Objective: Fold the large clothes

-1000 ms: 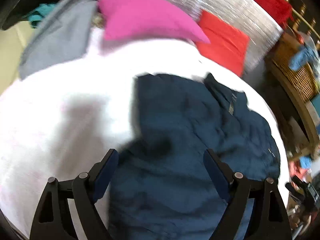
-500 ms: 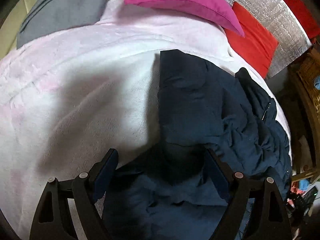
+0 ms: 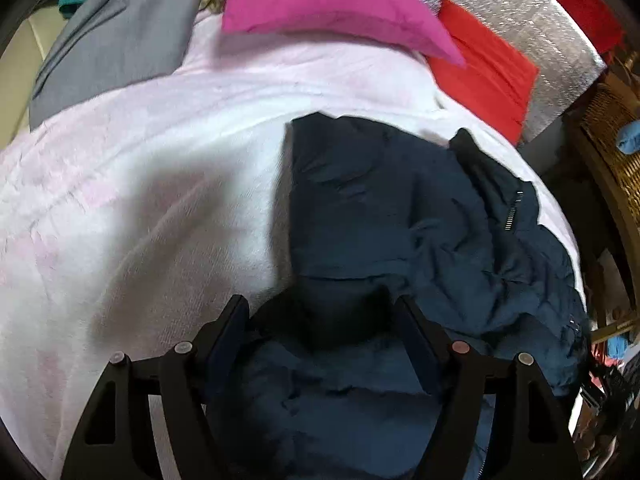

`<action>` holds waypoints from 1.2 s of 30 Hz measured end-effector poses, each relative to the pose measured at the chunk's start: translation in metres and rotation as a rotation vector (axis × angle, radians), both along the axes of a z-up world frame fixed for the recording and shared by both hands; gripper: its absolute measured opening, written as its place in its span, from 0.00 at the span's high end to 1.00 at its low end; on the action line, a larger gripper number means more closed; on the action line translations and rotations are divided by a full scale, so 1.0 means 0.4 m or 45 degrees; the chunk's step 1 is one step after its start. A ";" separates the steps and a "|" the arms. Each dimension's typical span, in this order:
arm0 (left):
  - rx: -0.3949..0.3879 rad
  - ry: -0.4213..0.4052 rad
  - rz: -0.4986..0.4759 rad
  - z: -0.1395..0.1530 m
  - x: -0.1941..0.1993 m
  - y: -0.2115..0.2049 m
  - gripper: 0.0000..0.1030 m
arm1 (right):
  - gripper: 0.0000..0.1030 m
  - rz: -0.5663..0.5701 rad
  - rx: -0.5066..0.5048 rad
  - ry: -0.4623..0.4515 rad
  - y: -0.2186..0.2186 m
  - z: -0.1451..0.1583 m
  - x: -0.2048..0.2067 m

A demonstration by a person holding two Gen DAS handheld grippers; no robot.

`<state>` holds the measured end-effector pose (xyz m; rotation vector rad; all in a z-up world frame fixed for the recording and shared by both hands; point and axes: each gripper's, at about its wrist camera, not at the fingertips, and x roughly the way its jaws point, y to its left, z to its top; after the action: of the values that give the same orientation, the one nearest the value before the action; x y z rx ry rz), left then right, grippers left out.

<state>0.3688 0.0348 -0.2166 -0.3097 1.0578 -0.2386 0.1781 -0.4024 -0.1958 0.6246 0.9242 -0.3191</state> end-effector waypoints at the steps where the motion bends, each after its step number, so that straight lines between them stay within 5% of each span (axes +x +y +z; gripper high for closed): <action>1: -0.001 -0.011 -0.003 0.007 -0.001 -0.001 0.26 | 0.46 -0.013 0.003 -0.008 -0.007 0.000 0.001; 9: 0.012 -0.009 0.015 -0.012 0.019 -0.008 0.24 | 0.46 -0.045 0.139 -0.074 -0.092 -0.049 0.035; 14: 0.027 -0.046 0.004 -0.004 0.023 -0.039 0.25 | 0.71 0.022 0.081 -0.075 -0.054 -0.037 0.065; 17: 0.026 -0.106 -0.048 0.020 0.016 -0.066 0.24 | 0.72 0.089 0.014 -0.154 -0.023 0.009 0.062; 19: 0.129 -0.076 -0.056 0.001 0.022 -0.090 0.24 | 0.72 0.070 -0.019 -0.061 -0.029 -0.019 0.067; 21: 0.132 -0.038 -0.054 -0.015 0.025 -0.096 0.24 | 0.71 0.028 0.032 0.026 -0.052 -0.054 0.066; 24: 0.113 -0.060 -0.055 0.010 0.013 -0.091 0.24 | 0.71 -0.016 0.048 0.005 -0.061 -0.014 0.049; 28: 0.054 -0.104 -0.045 0.049 -0.014 -0.086 0.24 | 0.42 -0.047 -0.232 -0.078 -0.017 0.098 -0.002; 32: 0.058 -0.148 -0.034 0.076 -0.034 -0.098 0.24 | 0.43 0.077 -0.280 -0.179 0.041 0.154 -0.021; 34: 0.074 -0.162 -0.020 0.079 -0.040 -0.100 0.24 | 0.59 0.192 -0.261 -0.159 0.088 0.147 -0.004; 36: 0.128 -0.191 -0.007 0.085 -0.054 -0.113 0.24 | 0.63 0.288 -0.272 -0.131 0.141 0.129 0.021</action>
<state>0.3472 -0.0105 -0.1825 -0.1952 0.9194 -0.2095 0.1863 -0.3461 -0.1440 0.3335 0.8394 -0.1778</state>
